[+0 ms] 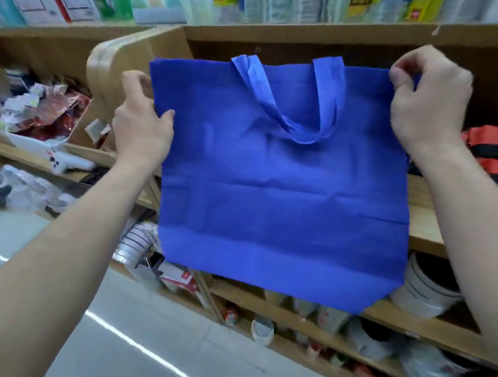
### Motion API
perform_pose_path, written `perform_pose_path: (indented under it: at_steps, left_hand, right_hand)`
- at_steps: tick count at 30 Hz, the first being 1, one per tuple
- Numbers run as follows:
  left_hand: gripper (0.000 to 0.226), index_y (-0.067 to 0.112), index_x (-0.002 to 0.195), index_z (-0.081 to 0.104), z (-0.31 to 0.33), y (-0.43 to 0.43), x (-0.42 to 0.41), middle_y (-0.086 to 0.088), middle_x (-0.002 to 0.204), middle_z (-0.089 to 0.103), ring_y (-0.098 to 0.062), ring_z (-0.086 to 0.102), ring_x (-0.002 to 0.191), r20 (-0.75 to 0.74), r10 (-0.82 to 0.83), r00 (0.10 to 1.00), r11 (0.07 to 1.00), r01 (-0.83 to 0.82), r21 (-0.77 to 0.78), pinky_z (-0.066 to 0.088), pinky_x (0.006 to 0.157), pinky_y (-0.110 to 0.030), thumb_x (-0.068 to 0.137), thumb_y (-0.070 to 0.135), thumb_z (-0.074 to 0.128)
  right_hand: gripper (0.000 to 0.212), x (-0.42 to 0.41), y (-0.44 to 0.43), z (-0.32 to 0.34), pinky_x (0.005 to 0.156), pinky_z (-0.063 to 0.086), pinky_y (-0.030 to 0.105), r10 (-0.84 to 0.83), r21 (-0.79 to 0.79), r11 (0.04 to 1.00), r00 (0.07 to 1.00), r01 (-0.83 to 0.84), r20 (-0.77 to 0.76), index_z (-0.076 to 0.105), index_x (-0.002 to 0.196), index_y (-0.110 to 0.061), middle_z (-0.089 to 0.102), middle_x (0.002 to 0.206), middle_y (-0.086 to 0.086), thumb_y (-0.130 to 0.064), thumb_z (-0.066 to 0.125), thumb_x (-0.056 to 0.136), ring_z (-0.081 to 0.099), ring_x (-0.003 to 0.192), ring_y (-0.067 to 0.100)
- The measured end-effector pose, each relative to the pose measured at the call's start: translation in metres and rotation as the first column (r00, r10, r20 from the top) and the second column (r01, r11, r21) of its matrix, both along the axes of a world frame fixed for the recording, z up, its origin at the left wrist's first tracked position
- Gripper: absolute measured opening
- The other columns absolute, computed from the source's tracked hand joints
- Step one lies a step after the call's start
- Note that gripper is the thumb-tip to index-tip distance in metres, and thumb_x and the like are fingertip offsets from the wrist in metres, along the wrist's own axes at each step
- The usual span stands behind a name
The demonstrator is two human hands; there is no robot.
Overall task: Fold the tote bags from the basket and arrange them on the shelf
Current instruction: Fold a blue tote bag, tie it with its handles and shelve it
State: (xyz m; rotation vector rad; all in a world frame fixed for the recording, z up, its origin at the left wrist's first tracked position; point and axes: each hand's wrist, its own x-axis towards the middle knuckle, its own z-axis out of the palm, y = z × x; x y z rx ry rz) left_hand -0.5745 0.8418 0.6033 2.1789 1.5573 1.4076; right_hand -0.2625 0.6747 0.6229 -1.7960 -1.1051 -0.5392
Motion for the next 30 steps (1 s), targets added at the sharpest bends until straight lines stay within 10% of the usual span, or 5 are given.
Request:
perform_pose_path:
  at_steps: [5,12,18,23,30]
  left_hand:
    - [0.074,0.019,0.142,0.038,-0.002,0.034,0.002,0.002,0.138,0.034,-0.002,0.043,0.125,-0.032,-0.459,0.888,0.876,0.458,0.153,0.047,0.101,-0.037,0.076,0.013,0.071]
    - [0.1,0.055,0.145,0.025,-0.05,0.021,-0.026,0.013,0.161,0.012,-0.01,0.012,0.146,-0.636,-0.737,0.228,0.615,0.618,-0.49,0.015,0.119,-0.035,0.054,0.097,0.037]
    - [0.058,0.052,0.148,0.016,-0.046,0.029,-0.016,0.016,0.16,0.016,-0.013,0.021,0.146,-0.697,-0.668,0.262,0.666,0.629,-0.402,0.027,0.115,-0.033,0.1,0.033,0.043]
    - [0.043,0.051,0.143,0.033,-0.022,0.022,-0.009,0.025,0.151,0.036,-0.01,0.04,0.137,-0.695,-0.684,0.222,0.636,0.646,-0.421,0.04,0.104,-0.035,0.101,0.044,0.037]
    - [0.007,0.035,0.084,0.073,0.004,0.046,-0.026,0.011,0.073,0.07,-0.003,0.063,0.069,-0.307,-0.888,0.344,0.455,0.551,-0.7,0.05,0.066,-0.022,0.085,0.042,0.071]
  right_hand:
    - [0.027,0.005,0.022,0.002,0.08,0.043,0.032,-0.144,0.135,0.981,0.989,0.14,0.015,0.066,0.104,-0.008,0.07,0.102,0.011,-0.025,0.047,0.096,0.062,0.094,0.026]
    - [0.027,-0.004,0.039,-0.007,0.078,0.032,0.012,-0.205,0.263,0.948,0.977,0.182,0.065,0.064,0.105,-0.001,0.066,0.101,0.017,-0.019,0.046,0.097,0.059,0.092,0.028]
    - [0.077,-0.046,-0.002,0.001,0.115,0.02,0.03,0.096,-0.277,0.953,0.989,-0.125,-0.115,0.027,0.151,-0.037,0.022,0.159,-0.004,-0.059,0.057,0.083,0.02,0.146,0.013]
    - [0.071,-0.071,-0.058,-0.03,0.115,0.021,0.02,0.215,-0.716,0.521,0.883,-0.465,-0.417,0.052,0.126,-0.06,0.039,0.142,-0.038,-0.078,0.071,0.06,0.026,0.132,-0.022]
    - [0.073,-0.059,-0.079,-0.064,0.089,0.05,0.031,0.137,-0.416,0.807,0.819,-0.418,-0.557,0.079,0.092,-0.023,0.075,0.101,0.0,-0.086,0.059,0.062,0.063,0.091,0.0]
